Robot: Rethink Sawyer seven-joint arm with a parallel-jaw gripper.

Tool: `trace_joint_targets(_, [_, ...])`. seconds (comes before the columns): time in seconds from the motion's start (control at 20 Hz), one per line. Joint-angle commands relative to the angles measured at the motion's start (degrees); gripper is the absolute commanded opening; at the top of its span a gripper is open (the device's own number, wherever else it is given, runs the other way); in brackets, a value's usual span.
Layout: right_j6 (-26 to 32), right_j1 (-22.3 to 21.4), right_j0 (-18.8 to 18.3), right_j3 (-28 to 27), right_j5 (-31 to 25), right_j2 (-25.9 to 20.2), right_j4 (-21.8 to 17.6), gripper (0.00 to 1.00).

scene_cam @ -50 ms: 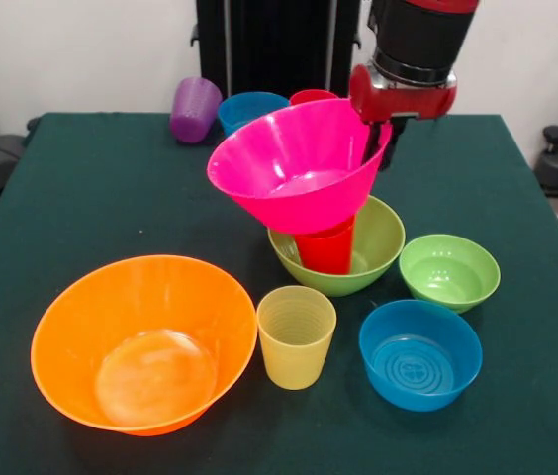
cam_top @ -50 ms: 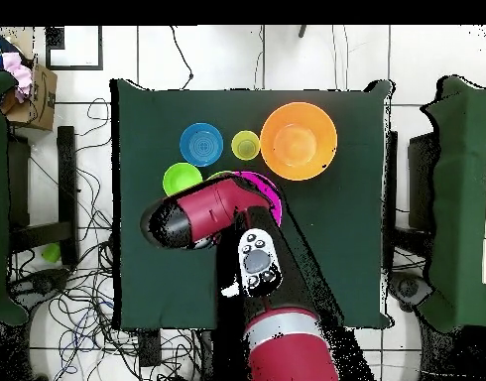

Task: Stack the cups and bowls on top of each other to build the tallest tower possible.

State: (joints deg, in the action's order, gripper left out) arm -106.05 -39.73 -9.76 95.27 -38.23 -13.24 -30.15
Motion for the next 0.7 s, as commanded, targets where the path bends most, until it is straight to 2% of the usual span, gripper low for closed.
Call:
trace_joint_targets(0.05, [-10.03, 4.47, 3.36, -7.32, 2.41, 1.48, 0.62, 0.00])
trace_joint_targets(0.55, [-7.81, 5.06, 3.28, -7.61, 2.82, 3.05, 1.70, 0.00])
trace_joint_targets(0.7, [-8.84, 5.38, 4.06, -7.78, 2.53, 3.89, 2.20, 0.00])
